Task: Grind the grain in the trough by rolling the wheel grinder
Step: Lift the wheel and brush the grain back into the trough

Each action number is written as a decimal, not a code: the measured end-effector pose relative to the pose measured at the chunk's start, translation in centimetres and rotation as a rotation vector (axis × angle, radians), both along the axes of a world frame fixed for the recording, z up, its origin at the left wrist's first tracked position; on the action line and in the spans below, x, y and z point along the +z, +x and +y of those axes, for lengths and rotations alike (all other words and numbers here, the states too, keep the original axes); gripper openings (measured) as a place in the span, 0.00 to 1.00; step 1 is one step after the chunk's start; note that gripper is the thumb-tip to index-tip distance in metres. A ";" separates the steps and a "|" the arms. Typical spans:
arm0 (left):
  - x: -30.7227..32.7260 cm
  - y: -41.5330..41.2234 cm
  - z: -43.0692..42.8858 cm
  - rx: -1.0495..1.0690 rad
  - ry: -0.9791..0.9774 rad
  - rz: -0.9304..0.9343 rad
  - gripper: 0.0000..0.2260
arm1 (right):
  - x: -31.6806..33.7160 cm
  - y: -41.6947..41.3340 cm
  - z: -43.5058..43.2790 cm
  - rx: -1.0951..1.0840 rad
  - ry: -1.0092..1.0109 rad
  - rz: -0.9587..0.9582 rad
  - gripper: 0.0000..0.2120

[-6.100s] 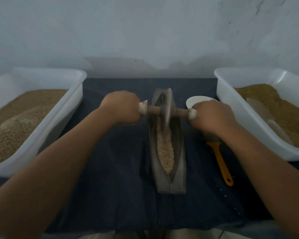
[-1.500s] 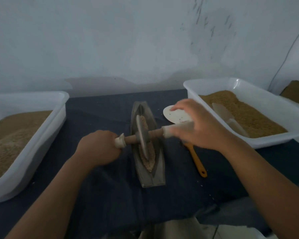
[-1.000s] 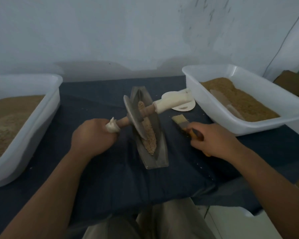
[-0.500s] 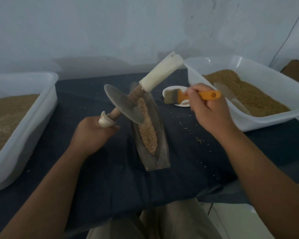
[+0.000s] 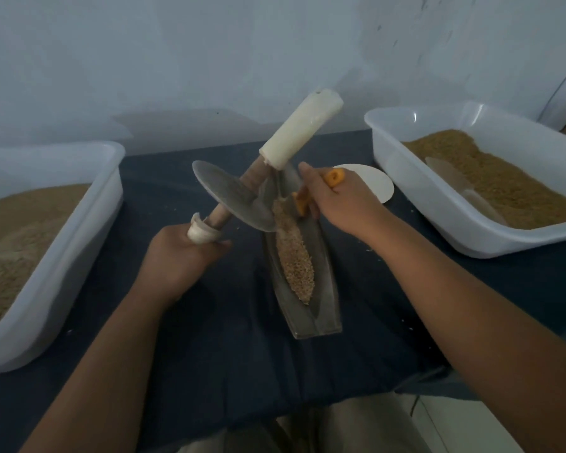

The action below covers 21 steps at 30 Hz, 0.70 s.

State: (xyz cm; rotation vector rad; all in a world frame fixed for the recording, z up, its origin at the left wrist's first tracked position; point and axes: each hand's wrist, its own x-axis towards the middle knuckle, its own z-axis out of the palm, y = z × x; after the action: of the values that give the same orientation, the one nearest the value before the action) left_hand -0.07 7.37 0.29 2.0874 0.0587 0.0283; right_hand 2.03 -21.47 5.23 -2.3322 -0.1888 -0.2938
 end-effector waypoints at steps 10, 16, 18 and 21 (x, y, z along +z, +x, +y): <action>0.5 -0.2 -0.2 -0.021 0.003 -0.017 0.12 | 1.2 1.4 1.7 -0.050 -0.019 -0.072 0.21; 0.6 -0.3 -0.5 -0.019 0.010 -0.020 0.10 | 1.9 0.2 1.4 -0.064 -0.044 -0.090 0.24; 0.7 -0.3 -0.6 -0.018 0.006 -0.022 0.10 | 2.7 0.5 1.5 -0.104 0.016 -0.174 0.22; 0.7 -0.2 -0.4 0.000 -0.021 -0.022 0.10 | 2.4 1.2 2.3 -0.078 -0.045 -0.114 0.22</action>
State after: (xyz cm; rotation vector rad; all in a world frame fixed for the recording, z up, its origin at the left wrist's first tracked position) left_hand -0.32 6.95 1.02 2.0659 0.0449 0.0508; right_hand 3.24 -19.13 7.66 -2.3719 -0.1623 -0.4661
